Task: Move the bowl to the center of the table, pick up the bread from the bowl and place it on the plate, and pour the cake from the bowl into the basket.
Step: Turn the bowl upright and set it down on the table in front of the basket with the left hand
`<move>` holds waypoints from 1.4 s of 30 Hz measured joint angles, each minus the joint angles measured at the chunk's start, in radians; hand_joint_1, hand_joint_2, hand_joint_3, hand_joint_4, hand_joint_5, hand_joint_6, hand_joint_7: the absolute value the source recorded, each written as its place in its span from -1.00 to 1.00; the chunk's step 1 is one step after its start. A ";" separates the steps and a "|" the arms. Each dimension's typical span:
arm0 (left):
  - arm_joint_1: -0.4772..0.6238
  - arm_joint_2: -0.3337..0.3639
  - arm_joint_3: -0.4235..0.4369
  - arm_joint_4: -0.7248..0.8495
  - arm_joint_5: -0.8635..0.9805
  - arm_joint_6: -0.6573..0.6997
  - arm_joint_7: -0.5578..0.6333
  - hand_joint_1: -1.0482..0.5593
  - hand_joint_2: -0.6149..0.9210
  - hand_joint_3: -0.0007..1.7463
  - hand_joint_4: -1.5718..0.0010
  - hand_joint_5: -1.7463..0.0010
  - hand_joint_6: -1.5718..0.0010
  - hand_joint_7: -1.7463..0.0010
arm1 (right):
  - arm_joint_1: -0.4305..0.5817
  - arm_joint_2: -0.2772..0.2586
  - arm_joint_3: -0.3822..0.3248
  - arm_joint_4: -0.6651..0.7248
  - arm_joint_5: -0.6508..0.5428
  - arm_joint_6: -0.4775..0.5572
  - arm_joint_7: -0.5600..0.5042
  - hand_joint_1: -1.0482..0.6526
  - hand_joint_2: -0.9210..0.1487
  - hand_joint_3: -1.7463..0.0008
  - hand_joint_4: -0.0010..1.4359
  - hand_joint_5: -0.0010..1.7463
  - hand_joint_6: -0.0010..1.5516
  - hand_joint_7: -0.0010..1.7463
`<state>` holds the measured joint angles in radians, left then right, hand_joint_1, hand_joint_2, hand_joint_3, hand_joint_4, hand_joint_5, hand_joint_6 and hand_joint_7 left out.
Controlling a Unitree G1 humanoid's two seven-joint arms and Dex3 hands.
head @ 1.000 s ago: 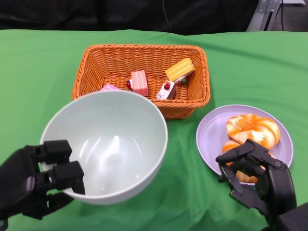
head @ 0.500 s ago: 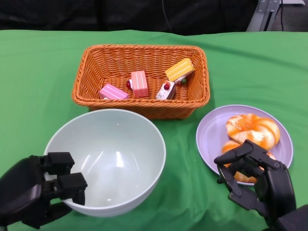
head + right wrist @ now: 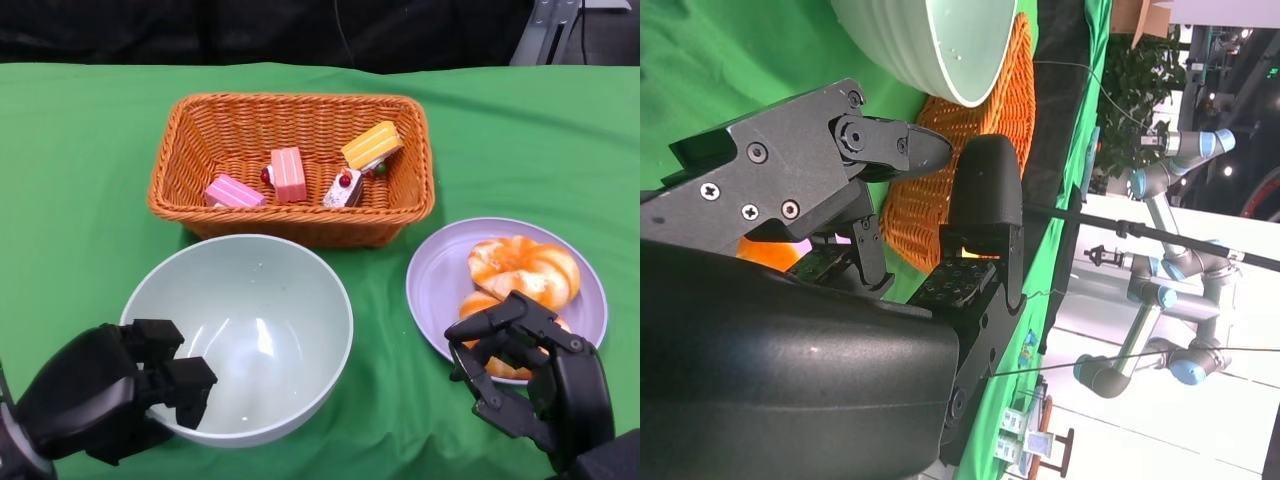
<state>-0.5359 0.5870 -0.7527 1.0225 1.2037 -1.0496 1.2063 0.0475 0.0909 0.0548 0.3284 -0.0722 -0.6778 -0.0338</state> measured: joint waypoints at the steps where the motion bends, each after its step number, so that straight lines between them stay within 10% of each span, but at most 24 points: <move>1: -0.002 -0.004 -0.003 0.004 -0.001 0.000 -0.009 0.42 0.33 0.01 0.01 -1.00 0.13 -0.93 | 0.000 0.000 0.000 0.000 0.000 0.000 0.000 0.01 -0.64 0.38 0.05 0.68 -0.04 0.32; 23: -0.040 -0.060 -0.043 0.045 -0.047 0.020 -0.056 0.30 0.44 -0.02 0.00 -0.79 0.02 -0.56 | 0.000 0.003 0.000 0.000 0.000 0.001 0.006 0.03 -0.59 0.32 0.05 0.69 -0.04 0.35; 27: -0.040 -0.060 -0.042 0.043 -0.070 0.020 -0.081 0.21 0.70 -0.54 -0.11 -0.40 -0.26 0.17 | 0.000 0.003 0.000 0.003 0.000 0.000 0.006 0.05 -0.57 0.28 0.06 0.69 -0.03 0.34; 32: -0.040 -0.045 -0.029 0.012 -0.109 0.036 -0.195 -0.05 0.86 -0.96 -0.11 0.56 -0.15 0.93 | -0.001 0.004 -0.001 0.010 0.000 0.000 0.006 0.04 -0.53 0.24 0.07 0.69 -0.03 0.33; 42: 0.017 0.026 0.047 -0.110 -0.259 0.025 -0.539 -0.94 0.99 -0.89 0.58 1.00 0.52 1.00 | -0.005 0.004 0.000 0.018 0.000 -0.004 0.006 0.04 -0.50 0.20 0.06 0.69 -0.02 0.31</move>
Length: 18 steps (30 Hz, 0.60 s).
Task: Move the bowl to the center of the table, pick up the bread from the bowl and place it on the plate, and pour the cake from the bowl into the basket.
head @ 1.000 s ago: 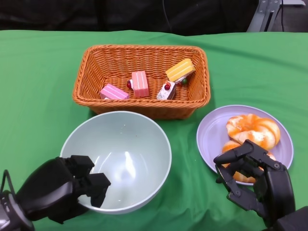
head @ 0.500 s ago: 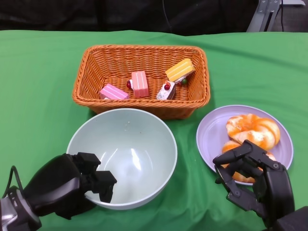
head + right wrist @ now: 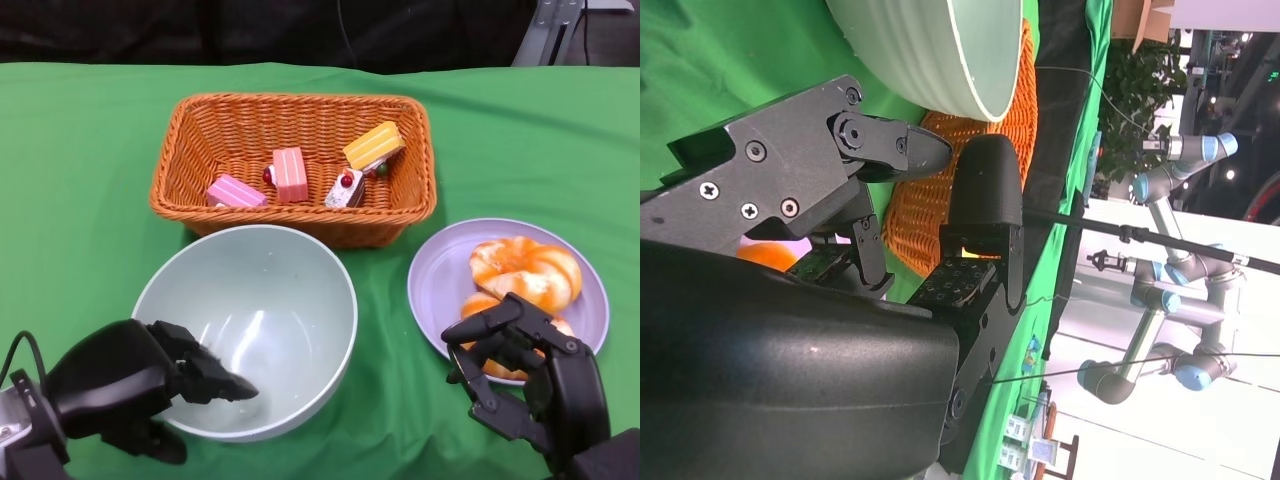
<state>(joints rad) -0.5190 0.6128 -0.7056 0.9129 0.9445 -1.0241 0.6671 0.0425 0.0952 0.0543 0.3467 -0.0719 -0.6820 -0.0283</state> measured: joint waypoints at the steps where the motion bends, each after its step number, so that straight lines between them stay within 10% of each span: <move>1: 0.013 0.005 0.013 -0.014 -0.021 -0.006 -0.025 -0.97 1.00 -0.88 0.61 1.00 0.55 1.00 | 0.000 0.000 0.000 0.000 0.000 0.000 0.000 0.04 -0.50 0.20 0.06 0.69 -0.02 0.31; 6: 0.056 0.003 0.086 -0.017 -0.251 -0.099 -0.240 -1.00 1.00 -0.32 0.87 1.00 0.76 1.00 | -0.001 0.000 -0.001 0.006 0.000 -0.003 0.000 0.05 -0.51 0.22 0.07 0.68 -0.03 0.32; 18: 0.216 -0.110 0.223 -0.190 -1.226 0.062 -1.067 -1.00 1.00 -0.32 0.79 0.93 0.78 1.00 | -0.001 0.001 0.000 0.012 -0.001 -0.005 0.004 0.06 -0.48 0.17 0.06 0.69 -0.02 0.30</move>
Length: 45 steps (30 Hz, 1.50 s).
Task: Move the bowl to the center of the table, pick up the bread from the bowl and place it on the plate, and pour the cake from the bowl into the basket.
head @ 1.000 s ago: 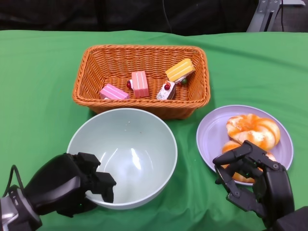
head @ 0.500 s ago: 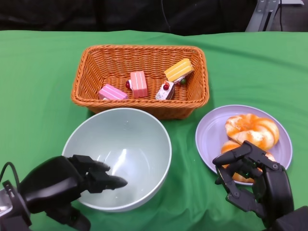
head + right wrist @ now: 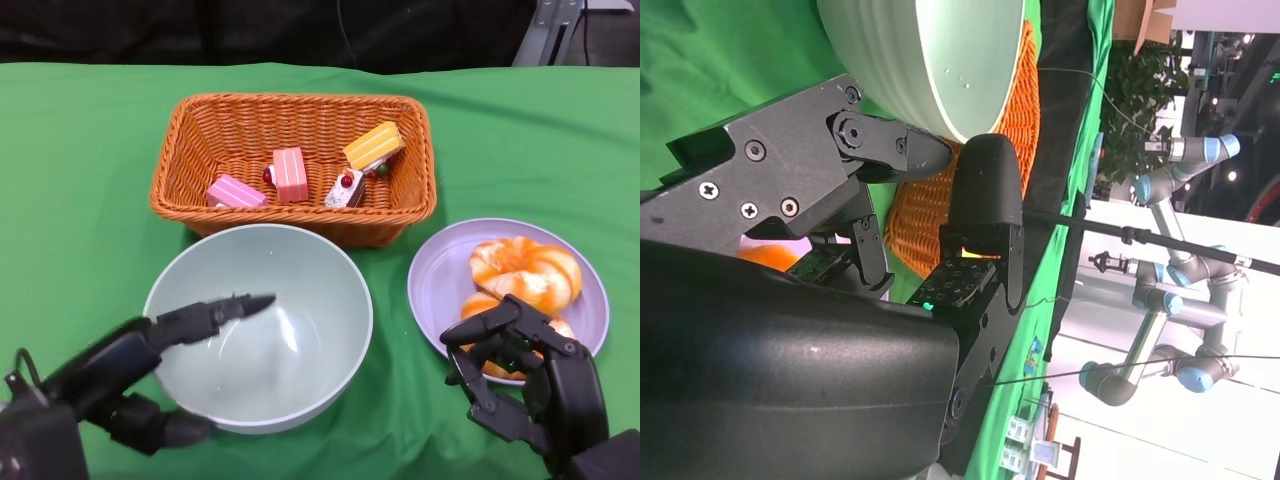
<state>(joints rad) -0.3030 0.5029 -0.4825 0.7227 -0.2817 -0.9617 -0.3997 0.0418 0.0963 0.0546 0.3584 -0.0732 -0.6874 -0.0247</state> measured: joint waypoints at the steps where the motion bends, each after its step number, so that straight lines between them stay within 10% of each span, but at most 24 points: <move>1: 0.020 -0.012 0.032 -0.045 -0.075 0.061 -0.052 -1.00 1.00 -0.33 0.77 0.92 0.79 1.00 | 0.000 0.000 -0.001 0.001 0.000 0.000 0.000 0.06 -0.48 0.17 0.06 0.68 -0.02 0.30; 6: 0.057 -0.059 0.228 -0.194 -0.282 0.331 -0.218 -1.00 1.00 -0.45 0.72 0.92 0.78 0.99 | -0.002 -0.002 -0.008 0.010 0.001 -0.002 0.000 0.04 -0.49 0.20 0.07 0.68 -0.02 0.30; 9: 0.062 -0.143 0.327 -0.239 -0.310 0.421 -0.195 -0.61 1.00 -0.83 0.46 0.83 0.60 0.96 | -0.008 -0.004 -0.018 0.017 0.001 -0.008 -0.004 0.03 -0.74 0.43 0.07 0.63 -0.02 0.25; 15: 0.040 -0.338 0.458 -0.264 -0.263 0.452 -0.065 -0.06 1.00 -0.84 0.05 0.64 0.17 0.84 | -0.051 -0.003 -0.050 0.010 0.027 -0.014 -0.016 0.06 -0.87 0.49 0.05 0.62 -0.05 0.25; 17: 0.020 -0.382 0.479 -0.260 -0.226 0.452 -0.037 0.11 1.00 -0.81 0.00 0.00 -0.18 0.68 | -0.059 -0.003 -0.053 -0.013 0.026 -0.003 -0.024 0.08 -0.84 0.44 0.07 0.63 -0.04 0.27; 22: -0.014 -0.483 0.499 -0.208 -0.154 0.435 -0.023 0.21 1.00 -0.61 -0.03 -0.49 -0.30 0.28 | -0.069 0.006 -0.046 -0.114 0.039 0.046 -0.028 0.06 -0.80 0.38 0.10 0.62 -0.02 0.23; 26: -0.014 -0.511 0.495 -0.198 -0.119 0.427 -0.085 0.28 0.93 -0.35 -0.02 -0.75 -0.09 -0.41 | -0.069 0.010 -0.035 -0.182 0.061 0.094 -0.016 0.07 -0.76 0.35 0.11 0.59 0.02 0.15; 29: -0.014 -0.516 0.491 -0.189 -0.076 0.393 -0.108 0.32 0.58 0.23 -0.07 -0.88 -0.05 -0.70 | -0.069 0.013 -0.028 -0.214 0.070 0.122 -0.004 0.10 -0.62 0.18 0.10 0.60 0.03 0.11; 45: 0.008 -0.530 0.486 -0.186 -0.076 0.390 -0.272 0.31 0.37 0.60 -0.14 -1.00 -0.10 -0.72 | -0.026 -0.001 0.002 -0.314 0.135 0.150 0.111 0.08 -0.54 0.14 0.10 0.68 0.02 0.22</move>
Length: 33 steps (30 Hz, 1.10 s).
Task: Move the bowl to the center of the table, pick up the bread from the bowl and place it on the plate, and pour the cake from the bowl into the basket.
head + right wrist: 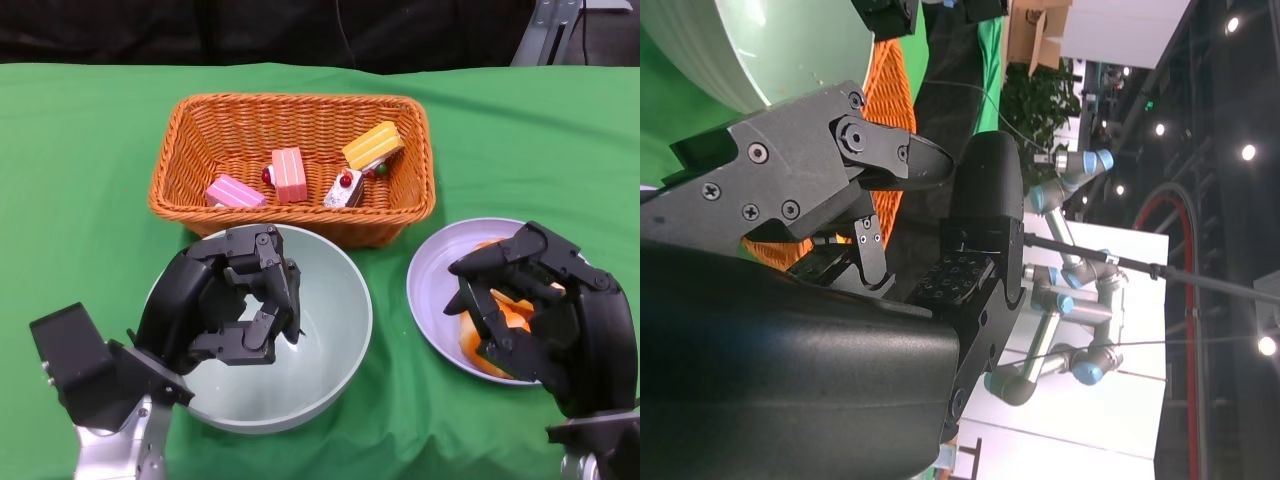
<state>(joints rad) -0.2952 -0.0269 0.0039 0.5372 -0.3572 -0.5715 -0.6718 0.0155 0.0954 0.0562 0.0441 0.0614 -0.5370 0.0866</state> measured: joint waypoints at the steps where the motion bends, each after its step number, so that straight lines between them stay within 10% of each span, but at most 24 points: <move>1: 0.000 -0.003 0.002 0.002 -0.002 0.002 -0.002 0.30 0.37 0.61 -0.13 -1.00 -0.09 -0.73 | 0.000 0.000 0.000 0.000 0.006 0.000 0.005 0.09 -0.53 0.14 0.10 0.69 0.02 0.22; 33: -0.006 -0.011 0.042 0.041 0.012 0.007 -0.019 0.29 0.50 0.35 -0.11 -1.00 -0.04 -0.75 | 0.018 -0.008 0.007 -0.036 0.009 0.036 0.057 0.10 -0.28 -0.20 0.03 0.88 -0.07 0.41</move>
<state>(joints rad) -0.3011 -0.0383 0.0458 0.5779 -0.3456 -0.5645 -0.6908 0.0334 0.0877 0.0633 0.0079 0.0707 -0.5011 0.1433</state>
